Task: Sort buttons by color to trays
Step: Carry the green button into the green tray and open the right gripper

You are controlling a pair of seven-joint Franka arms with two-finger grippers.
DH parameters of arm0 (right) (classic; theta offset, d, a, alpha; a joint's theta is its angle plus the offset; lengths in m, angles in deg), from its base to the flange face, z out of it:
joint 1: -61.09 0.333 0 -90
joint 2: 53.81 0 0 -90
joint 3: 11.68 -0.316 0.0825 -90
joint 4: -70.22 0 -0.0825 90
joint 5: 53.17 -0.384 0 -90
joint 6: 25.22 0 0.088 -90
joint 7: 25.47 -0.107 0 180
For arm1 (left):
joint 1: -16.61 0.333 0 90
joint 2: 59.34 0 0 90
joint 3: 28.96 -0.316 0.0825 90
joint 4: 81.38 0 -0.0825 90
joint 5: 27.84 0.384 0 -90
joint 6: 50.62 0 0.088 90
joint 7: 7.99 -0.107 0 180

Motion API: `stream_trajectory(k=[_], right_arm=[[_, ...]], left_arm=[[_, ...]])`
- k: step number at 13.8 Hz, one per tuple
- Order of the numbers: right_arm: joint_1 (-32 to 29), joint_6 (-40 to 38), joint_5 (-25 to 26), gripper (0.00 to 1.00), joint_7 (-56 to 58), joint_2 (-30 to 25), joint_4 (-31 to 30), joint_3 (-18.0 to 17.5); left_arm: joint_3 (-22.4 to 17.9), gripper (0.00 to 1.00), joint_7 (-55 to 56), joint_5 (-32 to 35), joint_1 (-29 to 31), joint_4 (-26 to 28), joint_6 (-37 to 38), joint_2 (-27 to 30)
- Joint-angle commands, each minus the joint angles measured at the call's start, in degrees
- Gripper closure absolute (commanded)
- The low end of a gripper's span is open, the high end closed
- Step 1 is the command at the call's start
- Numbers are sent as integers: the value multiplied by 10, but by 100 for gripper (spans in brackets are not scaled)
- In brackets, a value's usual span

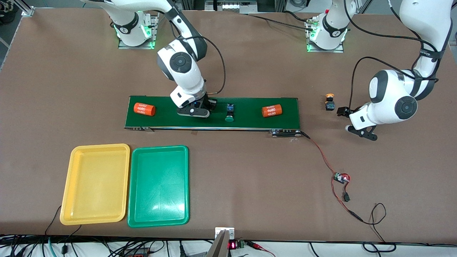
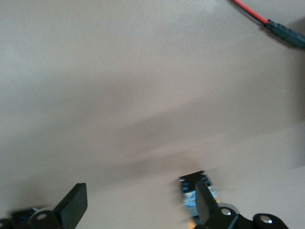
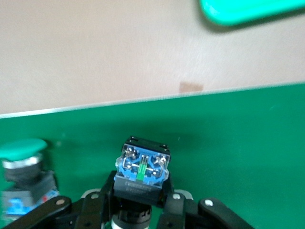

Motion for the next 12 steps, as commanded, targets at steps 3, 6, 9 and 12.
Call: stream_trajectory(k=[3, 6, 9, 12], right_arm=[[-71, -88, 7, 100, 114, -40, 47, -3], [-111, -96, 27, 100, 213, 12, 109, -2], [-142, -98, 90, 100, 222, 77, 189, 1], [-182, -93, 106, 99, 249, 138, 265, 1]], left_arm=[[-1, 0, 51, -52, 0, 39, -1, 23], [0, 0, 61, -83, 0, 55, -1, 24], [1, 0, 79, -87, -1, 68, -2, 18], [5, 0, 96, -100, -2, 90, -4, 22]])
